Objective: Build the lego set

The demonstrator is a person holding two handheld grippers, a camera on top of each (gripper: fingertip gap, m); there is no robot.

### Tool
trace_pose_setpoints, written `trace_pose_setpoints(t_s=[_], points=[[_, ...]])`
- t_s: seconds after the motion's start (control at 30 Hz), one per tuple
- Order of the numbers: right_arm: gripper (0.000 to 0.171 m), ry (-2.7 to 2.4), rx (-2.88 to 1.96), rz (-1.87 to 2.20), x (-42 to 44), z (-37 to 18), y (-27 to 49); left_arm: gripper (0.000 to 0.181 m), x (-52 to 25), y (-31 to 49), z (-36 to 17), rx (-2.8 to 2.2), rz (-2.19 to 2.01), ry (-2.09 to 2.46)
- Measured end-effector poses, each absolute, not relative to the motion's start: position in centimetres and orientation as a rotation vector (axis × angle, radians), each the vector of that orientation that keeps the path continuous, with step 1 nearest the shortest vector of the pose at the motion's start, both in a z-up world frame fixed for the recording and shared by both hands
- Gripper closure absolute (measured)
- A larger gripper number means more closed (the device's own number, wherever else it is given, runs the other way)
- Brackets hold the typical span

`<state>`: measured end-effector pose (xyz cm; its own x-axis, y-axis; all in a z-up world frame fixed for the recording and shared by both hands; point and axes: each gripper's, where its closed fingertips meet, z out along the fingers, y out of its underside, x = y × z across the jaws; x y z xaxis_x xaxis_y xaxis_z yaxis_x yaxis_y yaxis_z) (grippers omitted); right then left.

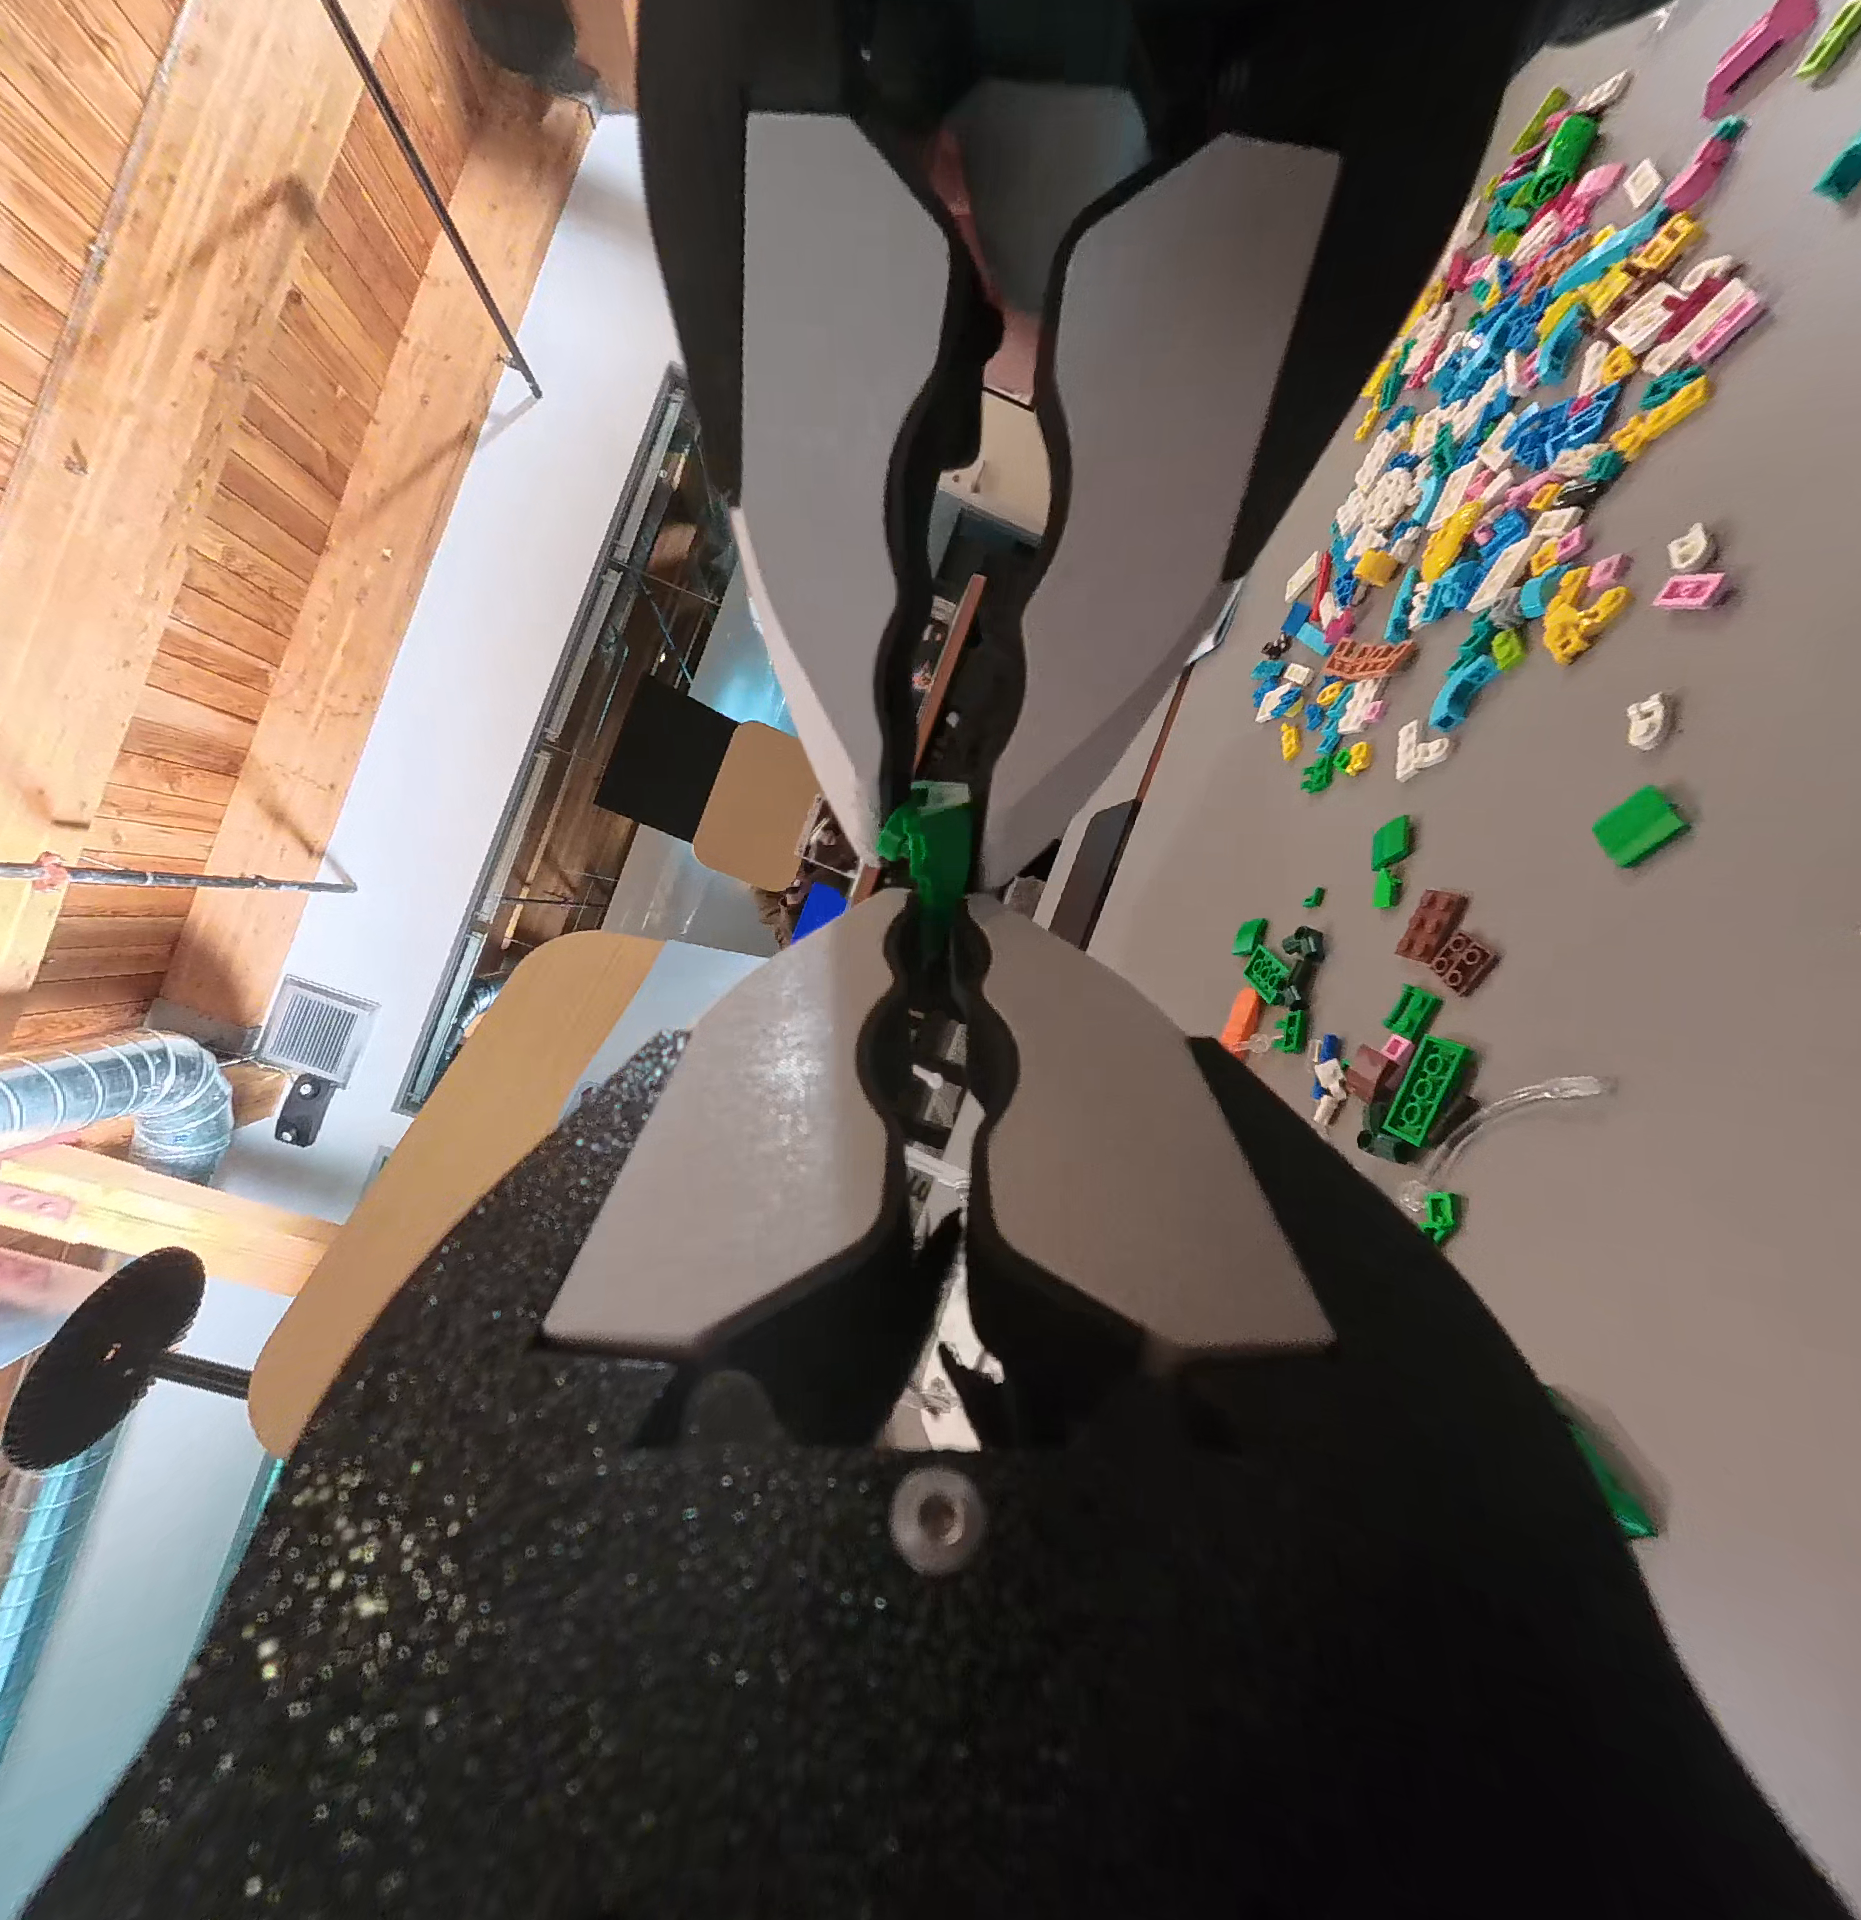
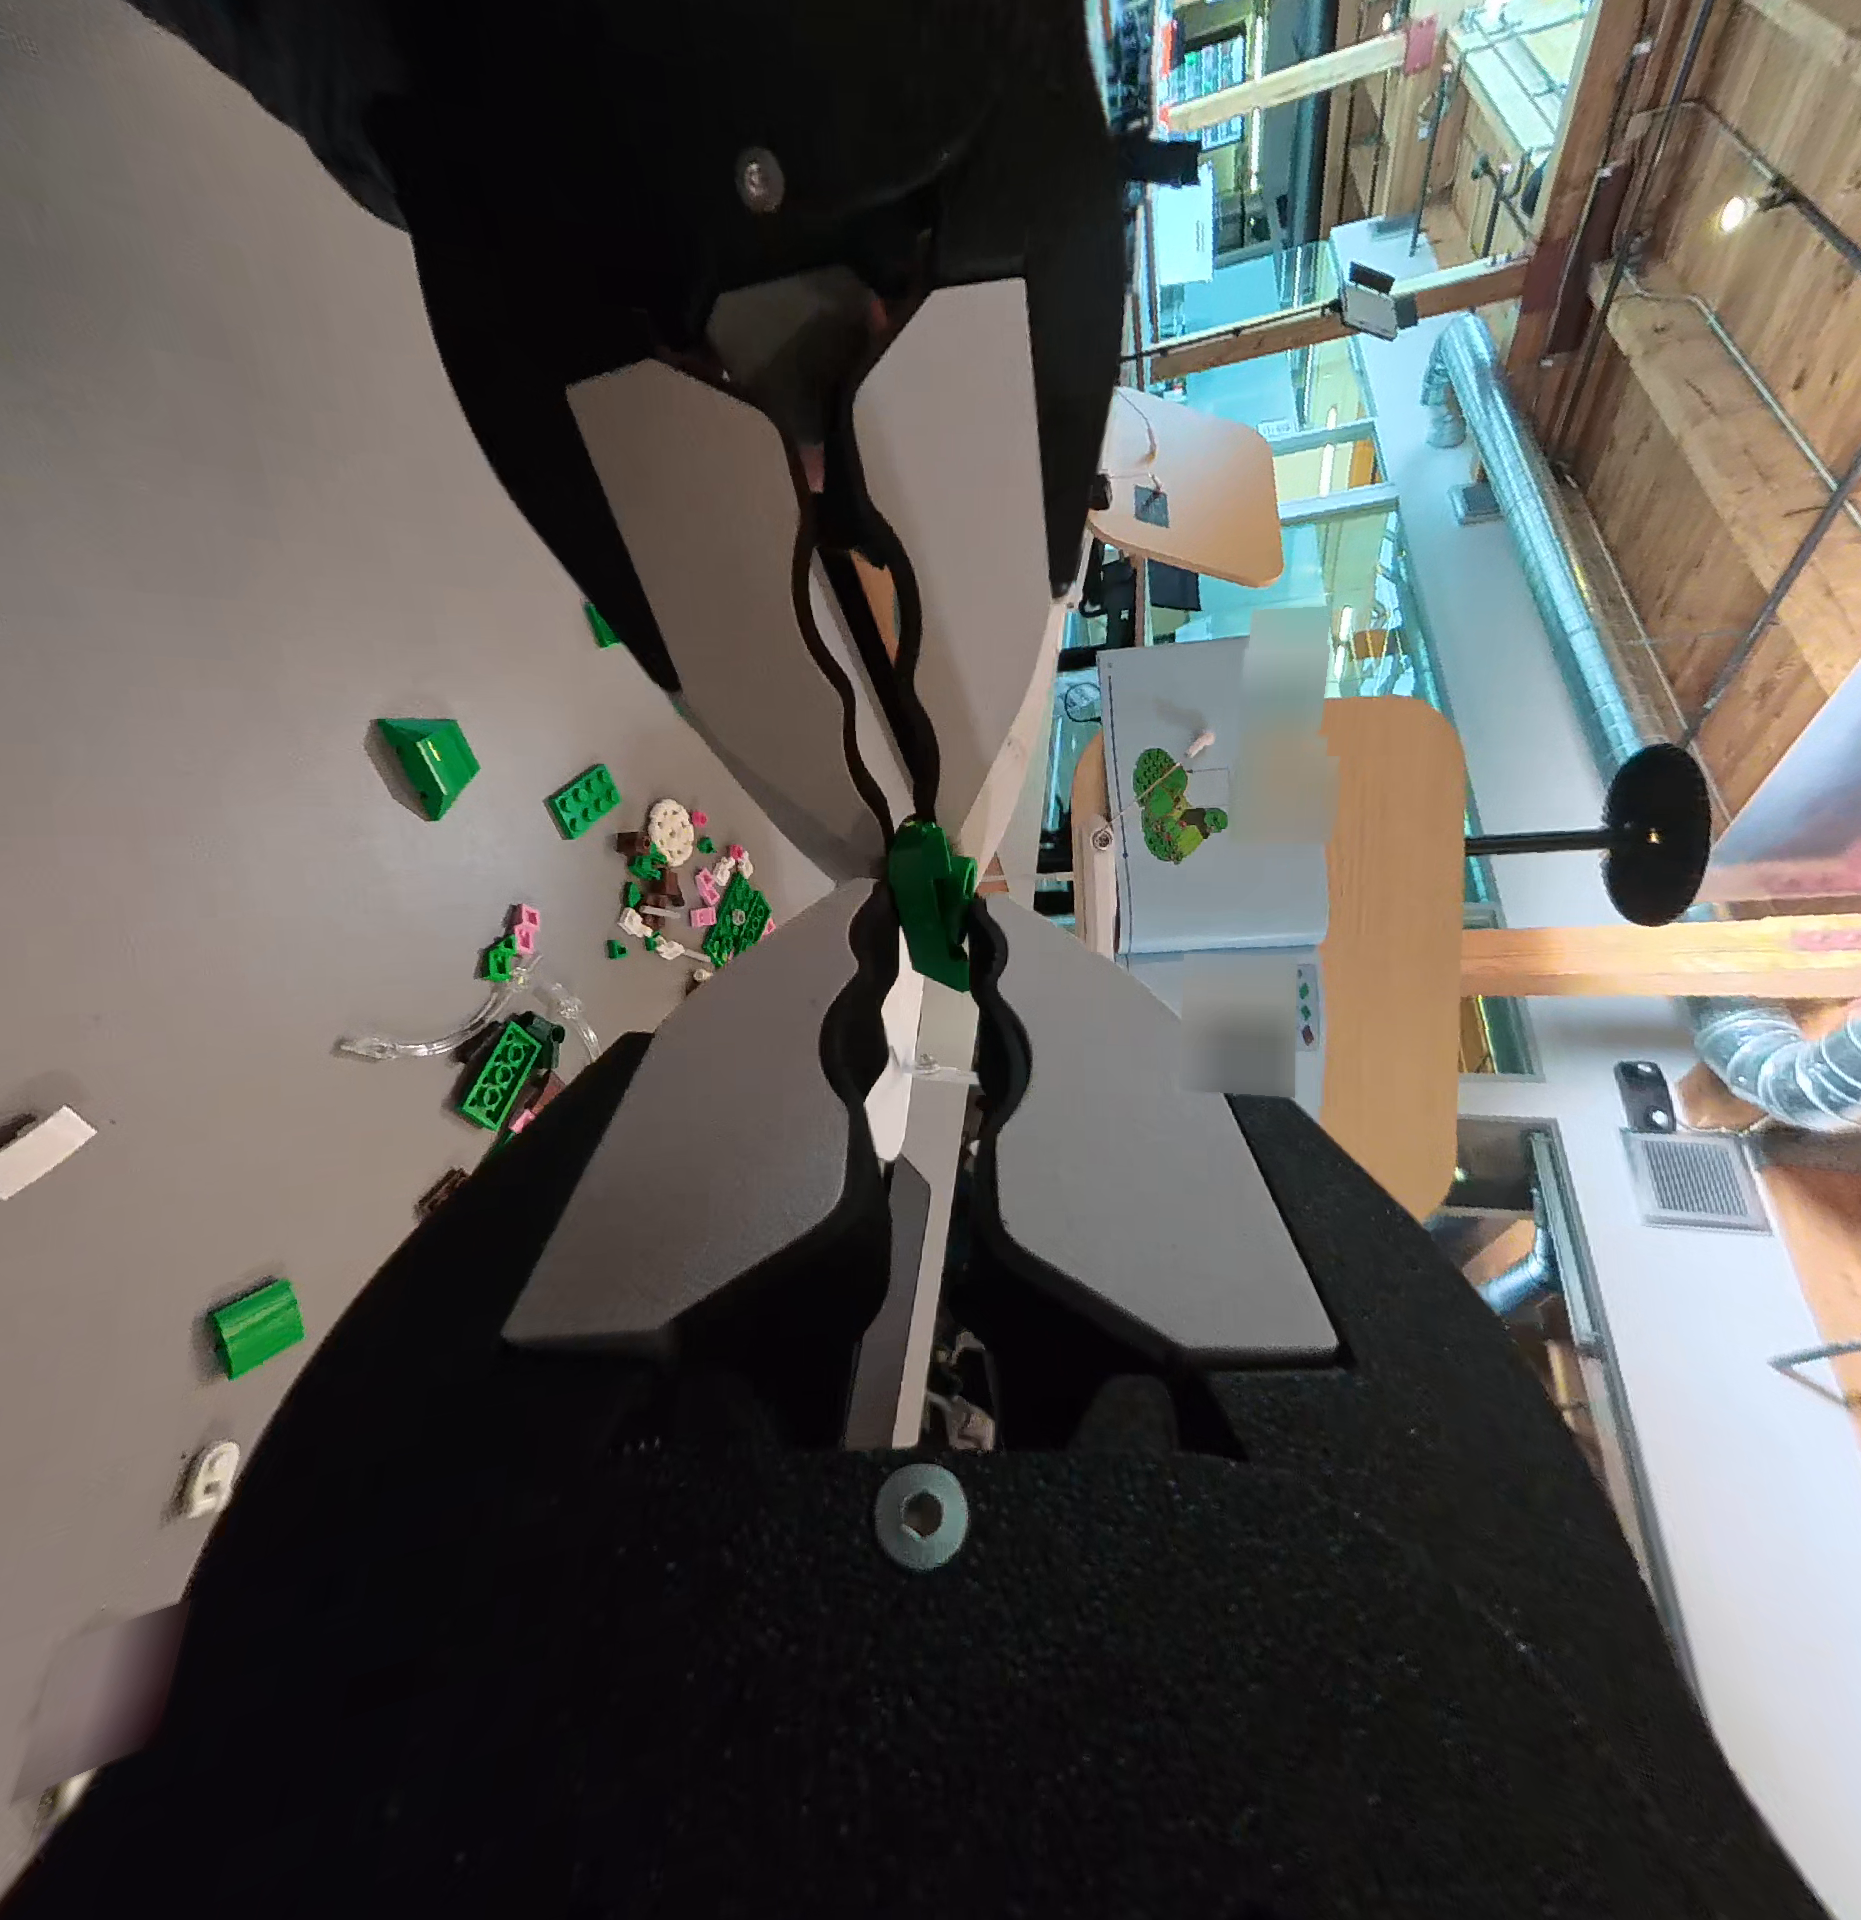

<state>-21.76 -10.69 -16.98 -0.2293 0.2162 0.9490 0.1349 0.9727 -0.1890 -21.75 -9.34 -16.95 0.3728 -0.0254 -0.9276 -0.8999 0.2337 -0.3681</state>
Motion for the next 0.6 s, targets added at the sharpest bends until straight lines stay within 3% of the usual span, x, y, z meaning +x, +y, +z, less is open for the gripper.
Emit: trace_pose_setpoints(t_s=[0.27, 0.6], points=[[0.160, -1.885, -0.076, 0.109, -20.8, -18.1, -11.3, 0.177, -20.6, -9.7, -18.2, -1.225, 0.636, 1.127], [0.154, -1.927, -0.182, 0.193, -20.4, -17.9, -11.1, 0.177, -19.9, -9.6, -18.1, -1.234, 0.580, 1.134]])
